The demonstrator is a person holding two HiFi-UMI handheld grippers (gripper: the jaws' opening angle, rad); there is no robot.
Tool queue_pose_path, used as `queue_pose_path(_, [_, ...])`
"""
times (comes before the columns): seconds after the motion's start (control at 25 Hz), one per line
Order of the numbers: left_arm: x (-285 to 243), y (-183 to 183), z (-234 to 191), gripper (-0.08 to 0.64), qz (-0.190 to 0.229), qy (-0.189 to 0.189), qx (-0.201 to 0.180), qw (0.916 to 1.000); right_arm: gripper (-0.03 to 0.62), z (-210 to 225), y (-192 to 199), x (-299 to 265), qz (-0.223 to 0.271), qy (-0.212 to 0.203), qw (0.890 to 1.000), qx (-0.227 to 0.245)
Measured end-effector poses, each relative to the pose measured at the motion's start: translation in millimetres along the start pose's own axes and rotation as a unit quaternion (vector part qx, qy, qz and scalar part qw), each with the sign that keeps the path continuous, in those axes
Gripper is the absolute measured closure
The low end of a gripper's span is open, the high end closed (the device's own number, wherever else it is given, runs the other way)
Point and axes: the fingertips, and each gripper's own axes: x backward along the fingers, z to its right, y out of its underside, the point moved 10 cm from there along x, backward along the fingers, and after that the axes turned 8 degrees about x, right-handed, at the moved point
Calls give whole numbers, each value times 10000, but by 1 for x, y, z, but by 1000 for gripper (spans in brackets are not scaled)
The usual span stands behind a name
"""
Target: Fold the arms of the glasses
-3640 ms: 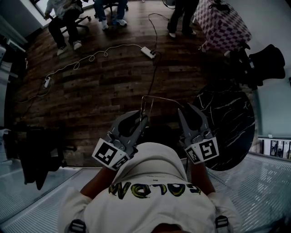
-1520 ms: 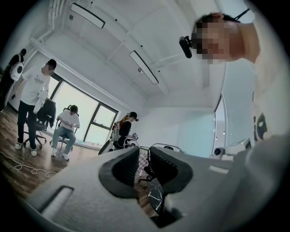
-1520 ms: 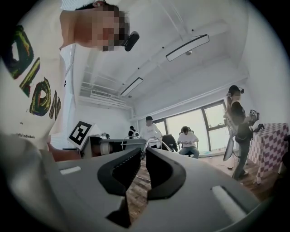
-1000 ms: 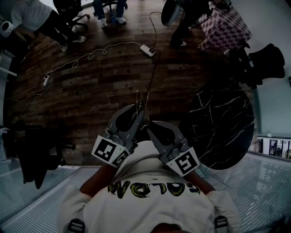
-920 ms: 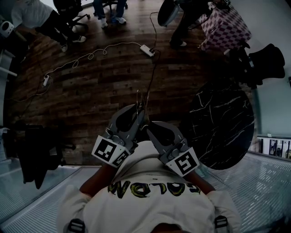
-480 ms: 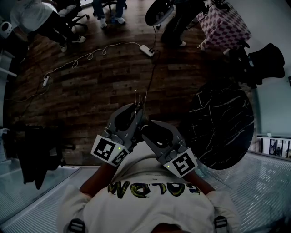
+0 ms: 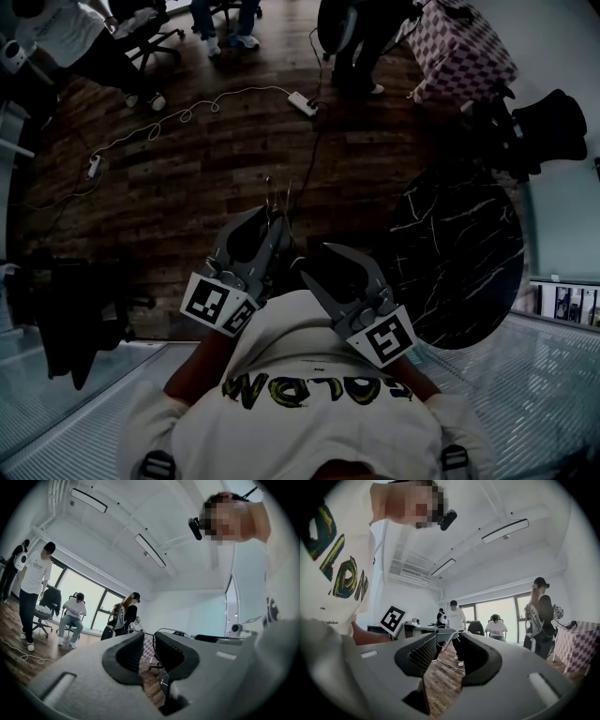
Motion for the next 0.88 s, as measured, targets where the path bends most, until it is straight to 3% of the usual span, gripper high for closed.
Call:
queue_pose_path(0.4, [2, 3, 3, 480, -37, 42, 28, 10000, 460, 33, -4, 12, -18, 506, 9987, 61])
queue_pose_path(0.88, [3, 5, 7, 480, -34, 135, 67, 9999, 508, 39, -1, 15, -31, 668, 9976, 158])
